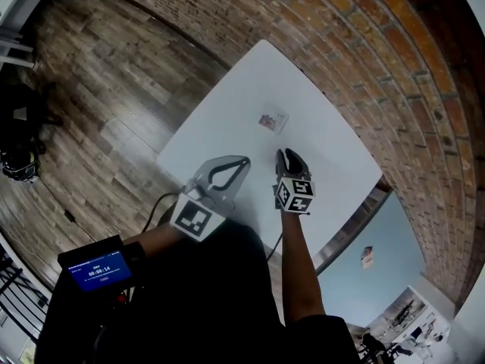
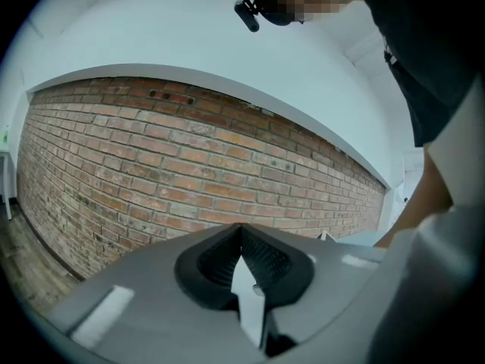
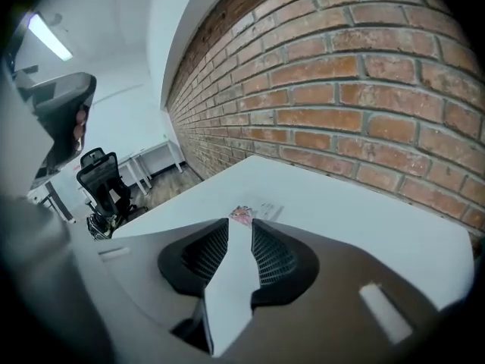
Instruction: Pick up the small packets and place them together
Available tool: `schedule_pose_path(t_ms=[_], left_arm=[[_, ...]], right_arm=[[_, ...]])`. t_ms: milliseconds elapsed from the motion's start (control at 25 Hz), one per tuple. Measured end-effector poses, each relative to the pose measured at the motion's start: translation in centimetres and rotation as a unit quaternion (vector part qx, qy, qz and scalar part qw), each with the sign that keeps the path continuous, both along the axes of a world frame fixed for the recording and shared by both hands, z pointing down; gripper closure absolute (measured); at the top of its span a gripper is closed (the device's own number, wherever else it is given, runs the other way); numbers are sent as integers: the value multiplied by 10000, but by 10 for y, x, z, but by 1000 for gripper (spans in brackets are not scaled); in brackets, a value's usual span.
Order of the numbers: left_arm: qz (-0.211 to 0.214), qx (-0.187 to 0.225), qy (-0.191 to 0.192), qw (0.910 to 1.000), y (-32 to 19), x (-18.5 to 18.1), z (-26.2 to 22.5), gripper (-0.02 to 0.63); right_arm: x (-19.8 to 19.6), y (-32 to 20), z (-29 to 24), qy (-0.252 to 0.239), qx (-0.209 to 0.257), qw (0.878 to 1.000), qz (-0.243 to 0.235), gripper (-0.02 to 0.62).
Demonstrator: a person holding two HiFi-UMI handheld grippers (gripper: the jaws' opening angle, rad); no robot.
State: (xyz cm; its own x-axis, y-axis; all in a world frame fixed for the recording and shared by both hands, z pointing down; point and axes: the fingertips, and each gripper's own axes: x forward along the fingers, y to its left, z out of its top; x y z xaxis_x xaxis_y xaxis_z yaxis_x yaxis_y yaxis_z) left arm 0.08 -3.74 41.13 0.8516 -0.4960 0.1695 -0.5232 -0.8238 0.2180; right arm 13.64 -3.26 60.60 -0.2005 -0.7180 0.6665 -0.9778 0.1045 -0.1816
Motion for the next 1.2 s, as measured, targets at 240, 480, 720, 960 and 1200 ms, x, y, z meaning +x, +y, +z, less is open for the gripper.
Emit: schedule_pose_path(t_ms=[240,480,720,960,1200], left_arm=[[-225,-90,81,9997,-20,-13,4,604],[-454,-205,-5,9988,-24,-25,14,604],[-496,-294,-140,9982,-41,-41,22,604],[-594,-431,-231,9970,-46,-49,32,604],[-534,-584,-236,9966,-50,-49,39,604]], right_arm=[[-5,-18,28,158,-313,9992,-184,488],[5,-32,41,562,-347,9977,-163,494],[19,-49,57,309,-565,9976,249,495],[29,-53,71,58,-755,9956,553,495],[32,-58,82,-323,-816,9928,816,506]])
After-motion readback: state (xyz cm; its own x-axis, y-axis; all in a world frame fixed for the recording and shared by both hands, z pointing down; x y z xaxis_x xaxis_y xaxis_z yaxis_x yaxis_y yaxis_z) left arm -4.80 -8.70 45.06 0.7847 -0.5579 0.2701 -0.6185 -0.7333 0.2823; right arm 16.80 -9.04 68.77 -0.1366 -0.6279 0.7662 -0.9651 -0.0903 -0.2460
